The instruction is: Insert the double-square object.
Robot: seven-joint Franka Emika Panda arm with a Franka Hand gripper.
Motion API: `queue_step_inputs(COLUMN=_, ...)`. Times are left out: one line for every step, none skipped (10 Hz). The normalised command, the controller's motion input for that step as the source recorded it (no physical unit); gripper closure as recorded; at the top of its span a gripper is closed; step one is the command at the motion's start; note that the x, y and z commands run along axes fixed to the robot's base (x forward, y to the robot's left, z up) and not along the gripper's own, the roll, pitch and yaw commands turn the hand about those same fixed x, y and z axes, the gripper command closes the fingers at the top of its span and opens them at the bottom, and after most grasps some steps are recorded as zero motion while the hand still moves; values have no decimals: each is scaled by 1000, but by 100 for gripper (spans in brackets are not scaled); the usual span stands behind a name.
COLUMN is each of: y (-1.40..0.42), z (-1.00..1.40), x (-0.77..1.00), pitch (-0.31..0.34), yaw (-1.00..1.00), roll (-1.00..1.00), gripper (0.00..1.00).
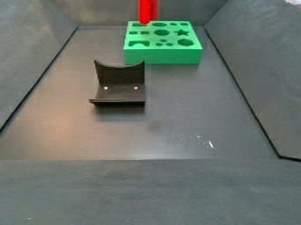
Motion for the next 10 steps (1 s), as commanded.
queue_step_inputs(y=-3, z=-214, x=351, pitch=0, yaw=-814, roll=-11, gripper=100)
queue_step_inputs(y=-29, z=-220, x=517, pitch=0, yaw=-663, roll=-7, gripper=100)
queue_step_inputs(y=-46, z=-226, x=594, pitch=0, yaw=-577, roll=-1, gripper=100)
queue_step_inputs(y=-34, z=-214, x=520, pitch=0, yaw=-646, roll=-10, gripper=100)
queue_step_inputs(y=-17, z=-223, x=389, pitch=0, yaw=-757, roll=0, gripper=100)
queue_step_inputs(y=0, z=-280, x=0, pitch=0, yaw=-1000, roll=61, gripper=100)
queue_step_inputs(y=0, z=-231, x=0, pitch=-6, yaw=-1000, roll=76, gripper=100)
queue_step_inputs(y=0, z=-197, x=0, pitch=-7, yaw=-1000, roll=60, gripper=100)
queue_step_inputs(y=0, z=-129, x=0, pitch=0, yaw=-1000, roll=37, gripper=100)
queue_step_inputs(y=-3, z=-69, x=0, pitch=0, yaw=-1000, roll=17, gripper=100)
